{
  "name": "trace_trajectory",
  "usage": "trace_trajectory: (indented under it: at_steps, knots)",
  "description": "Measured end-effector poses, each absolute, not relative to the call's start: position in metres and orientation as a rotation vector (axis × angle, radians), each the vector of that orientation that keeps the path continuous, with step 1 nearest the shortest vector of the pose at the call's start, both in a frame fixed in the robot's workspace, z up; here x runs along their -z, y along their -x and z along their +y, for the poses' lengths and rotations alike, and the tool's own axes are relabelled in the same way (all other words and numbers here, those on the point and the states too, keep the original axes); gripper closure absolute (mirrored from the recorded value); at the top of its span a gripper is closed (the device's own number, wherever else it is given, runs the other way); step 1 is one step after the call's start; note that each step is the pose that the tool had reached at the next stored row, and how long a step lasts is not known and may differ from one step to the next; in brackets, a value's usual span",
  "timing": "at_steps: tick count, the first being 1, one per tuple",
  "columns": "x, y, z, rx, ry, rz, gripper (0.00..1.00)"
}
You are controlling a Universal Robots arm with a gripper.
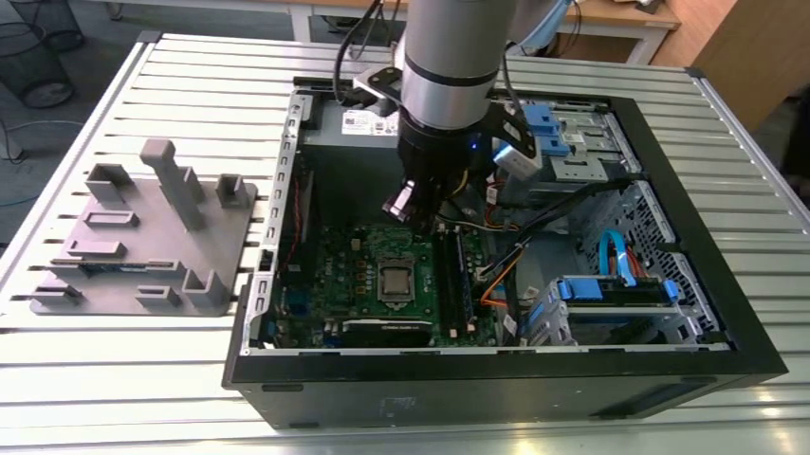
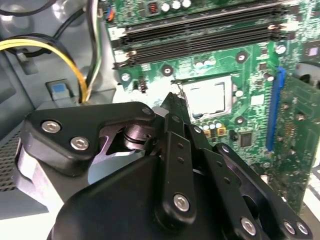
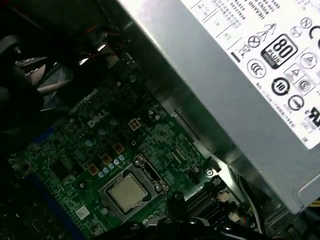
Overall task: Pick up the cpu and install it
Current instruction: 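Install the first cpu locking lever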
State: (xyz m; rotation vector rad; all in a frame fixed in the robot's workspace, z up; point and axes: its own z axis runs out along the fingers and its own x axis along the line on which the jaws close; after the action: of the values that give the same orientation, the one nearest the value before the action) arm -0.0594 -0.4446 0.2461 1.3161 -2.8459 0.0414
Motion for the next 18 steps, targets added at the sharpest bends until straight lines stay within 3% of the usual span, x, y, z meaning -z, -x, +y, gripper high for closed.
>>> trace_trajectory:
  at_steps: [7,18]
  knots:
    - [-0.246,0.06,-0.464,-0.041,-1.316,-2.846,0.89]
    - [-0.243,0.06,-0.464,-0.043,-1.316,-2.845,0.89]
